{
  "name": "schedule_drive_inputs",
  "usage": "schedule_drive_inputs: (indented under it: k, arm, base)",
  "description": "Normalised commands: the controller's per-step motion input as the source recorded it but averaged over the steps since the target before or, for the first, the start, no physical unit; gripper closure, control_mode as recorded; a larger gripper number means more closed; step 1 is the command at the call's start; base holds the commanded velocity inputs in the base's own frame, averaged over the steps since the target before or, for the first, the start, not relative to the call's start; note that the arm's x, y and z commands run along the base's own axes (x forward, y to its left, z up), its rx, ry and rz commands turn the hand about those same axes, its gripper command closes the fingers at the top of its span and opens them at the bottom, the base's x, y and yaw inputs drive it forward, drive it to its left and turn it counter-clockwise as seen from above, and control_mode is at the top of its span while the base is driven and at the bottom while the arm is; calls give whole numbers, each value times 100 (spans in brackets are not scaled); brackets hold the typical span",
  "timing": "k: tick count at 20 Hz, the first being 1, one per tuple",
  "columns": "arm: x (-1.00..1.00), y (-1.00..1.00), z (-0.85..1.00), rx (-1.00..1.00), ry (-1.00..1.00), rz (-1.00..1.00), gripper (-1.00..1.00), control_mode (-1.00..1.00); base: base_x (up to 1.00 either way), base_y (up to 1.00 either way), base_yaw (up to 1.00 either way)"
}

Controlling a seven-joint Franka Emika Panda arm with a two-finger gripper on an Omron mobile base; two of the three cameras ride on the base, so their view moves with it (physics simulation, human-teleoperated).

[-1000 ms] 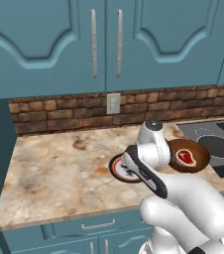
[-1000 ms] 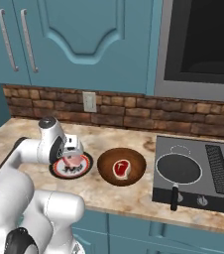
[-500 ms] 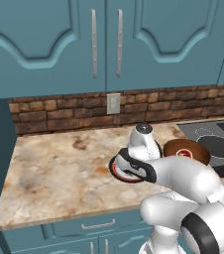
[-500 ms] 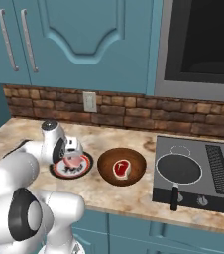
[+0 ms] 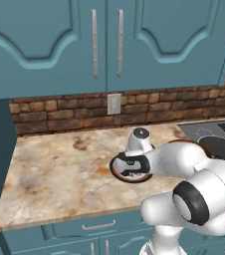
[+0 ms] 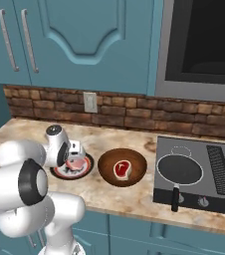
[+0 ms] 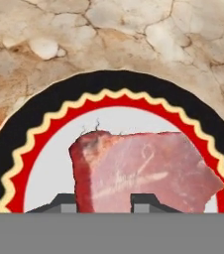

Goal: Place one of the steaks on the plate and the other in the bowl. Then place the bowl in the fridge.

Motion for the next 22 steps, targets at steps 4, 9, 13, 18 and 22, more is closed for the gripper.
schedule_drive_inputs:
  k: [4, 9, 13, 18, 22]
  arm:
    - [15, 0, -23, 0, 0, 0, -100, -100]
    - [-13, 0, 0, 0, 0, 0, -100, -100]
    - [-44, 0, 0, 0, 0, 0, -100, -100]
    - [-53, 0, 27, 0, 0, 0, -100, -100]
    - [-52, -4, 75, 0, -8, 0, -100, -100]
  base:
    - [0, 0, 0]
    - [0, 0, 0]
    - [0, 0, 0]
    - [0, 0, 0]
    - [0, 0, 0]
